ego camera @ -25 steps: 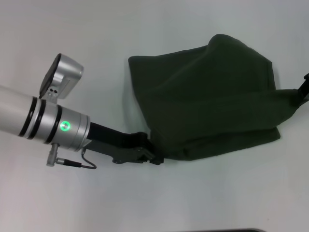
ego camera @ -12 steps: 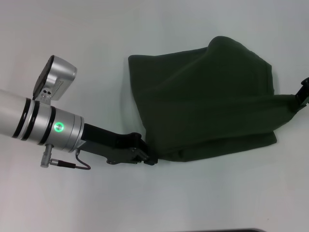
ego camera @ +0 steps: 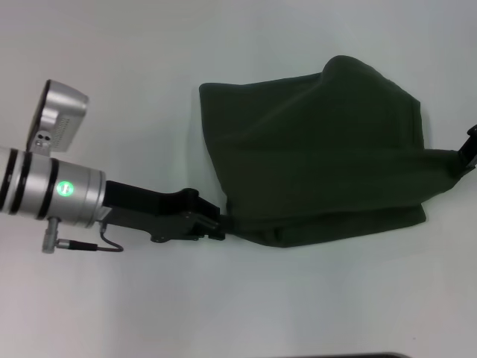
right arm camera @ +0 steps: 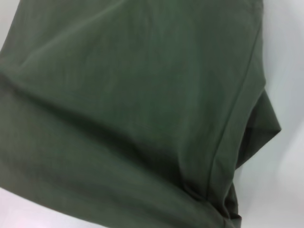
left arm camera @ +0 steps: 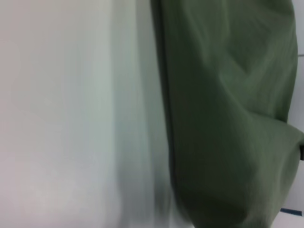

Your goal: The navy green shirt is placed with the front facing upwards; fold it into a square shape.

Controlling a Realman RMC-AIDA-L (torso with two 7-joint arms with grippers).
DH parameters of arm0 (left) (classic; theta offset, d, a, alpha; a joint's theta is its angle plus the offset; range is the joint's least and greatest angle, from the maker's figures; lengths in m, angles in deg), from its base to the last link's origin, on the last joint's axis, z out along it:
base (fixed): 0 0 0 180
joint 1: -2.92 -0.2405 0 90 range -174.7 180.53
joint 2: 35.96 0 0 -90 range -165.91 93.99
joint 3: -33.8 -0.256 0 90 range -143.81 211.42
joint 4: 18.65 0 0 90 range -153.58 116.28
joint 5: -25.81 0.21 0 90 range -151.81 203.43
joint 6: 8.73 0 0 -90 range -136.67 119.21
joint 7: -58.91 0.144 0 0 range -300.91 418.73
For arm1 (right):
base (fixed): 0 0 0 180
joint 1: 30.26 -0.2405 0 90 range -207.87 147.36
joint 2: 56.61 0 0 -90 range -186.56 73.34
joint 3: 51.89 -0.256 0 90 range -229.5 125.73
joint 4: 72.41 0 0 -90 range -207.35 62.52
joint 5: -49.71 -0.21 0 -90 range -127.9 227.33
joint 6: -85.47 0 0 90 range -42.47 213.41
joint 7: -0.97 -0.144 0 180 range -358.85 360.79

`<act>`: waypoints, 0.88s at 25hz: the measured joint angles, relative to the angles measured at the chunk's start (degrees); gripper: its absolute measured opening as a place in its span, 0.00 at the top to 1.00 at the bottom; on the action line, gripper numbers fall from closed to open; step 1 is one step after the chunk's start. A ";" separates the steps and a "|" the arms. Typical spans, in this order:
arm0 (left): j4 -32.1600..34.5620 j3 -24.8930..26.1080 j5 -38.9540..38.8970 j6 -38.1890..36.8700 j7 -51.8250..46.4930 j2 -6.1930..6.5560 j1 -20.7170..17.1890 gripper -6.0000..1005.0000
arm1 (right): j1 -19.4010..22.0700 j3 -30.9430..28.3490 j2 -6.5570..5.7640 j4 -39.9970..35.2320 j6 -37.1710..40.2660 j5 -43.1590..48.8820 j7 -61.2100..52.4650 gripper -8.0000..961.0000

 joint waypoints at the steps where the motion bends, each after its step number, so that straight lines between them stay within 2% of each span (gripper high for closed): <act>1: 0.04 0.16 -0.03 -0.07 0.02 0.17 -0.13 0.93 | 0.00 -0.10 -0.09 0.06 -0.15 0.00 0.00 0.96; 4: 0.86 0.32 -0.04 -0.40 0.05 0.48 -0.81 0.91 | -0.01 -0.28 -0.39 0.09 -0.36 0.00 -0.33 0.95; 5: 1.73 0.50 -0.03 -0.76 0.02 0.57 -1.23 0.87 | -0.03 -0.30 -0.46 0.09 -0.37 0.00 -0.44 0.95; 8: 2.65 0.96 0.00 -1.18 -0.19 1.07 -1.65 0.75 | -0.11 -0.40 -0.91 0.00 -0.37 -0.01 -0.67 0.82; 10: 2.98 1.77 -0.11 -1.65 -0.43 1.91 -1.99 0.67 | -0.18 -0.83 -1.37 -0.16 -0.35 0.00 -0.77 0.73; 13: 4.24 4.68 -0.05 -3.30 -0.52 2.96 -2.44 0.56 | -0.50 -2.38 -2.30 -0.60 -0.14 -0.04 -0.88 0.63; 16: 6.57 8.19 -0.20 -6.13 -0.44 3.46 -2.73 0.48 | -1.02 -4.87 -2.95 -1.71 -0.01 -0.43 -0.91 0.53; 19: 9.54 11.29 -0.46 -10.06 -0.11 2.62 -2.05 0.43 | -1.68 -6.68 -2.82 -2.47 -0.13 -1.86 -0.91 0.53; 22: 11.31 11.48 -0.23 -12.88 -0.05 0.48 0.10 0.41 | -2.12 -6.93 -2.15 -2.38 -0.85 -5.43 -0.88 0.53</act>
